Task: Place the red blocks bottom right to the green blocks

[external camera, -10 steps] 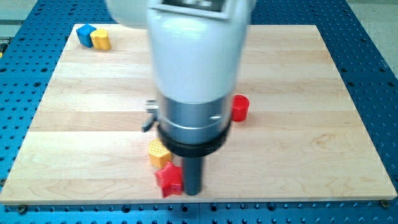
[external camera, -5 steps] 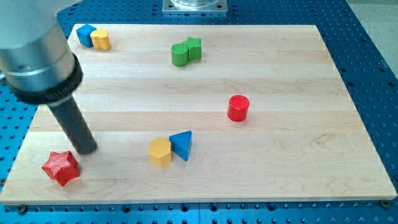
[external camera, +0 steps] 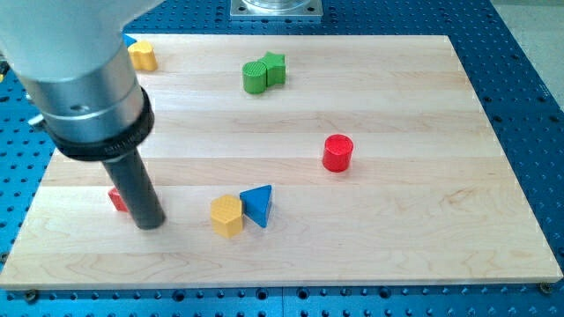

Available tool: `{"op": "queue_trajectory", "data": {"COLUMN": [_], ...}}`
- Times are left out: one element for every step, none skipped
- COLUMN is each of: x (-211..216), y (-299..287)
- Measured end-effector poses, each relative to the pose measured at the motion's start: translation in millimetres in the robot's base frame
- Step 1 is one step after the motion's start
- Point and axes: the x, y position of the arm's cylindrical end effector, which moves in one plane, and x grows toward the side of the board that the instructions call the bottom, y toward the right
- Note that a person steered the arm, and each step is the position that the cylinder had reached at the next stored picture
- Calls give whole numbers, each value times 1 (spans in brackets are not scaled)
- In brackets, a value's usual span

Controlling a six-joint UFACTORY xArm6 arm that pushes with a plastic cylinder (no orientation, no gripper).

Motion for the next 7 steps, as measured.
{"op": "queue_trajectory", "data": {"x": [31, 12, -18, -26, -13, -34, -54], "y": [-25, -51, -32, 20, -61, -53, 38]}}
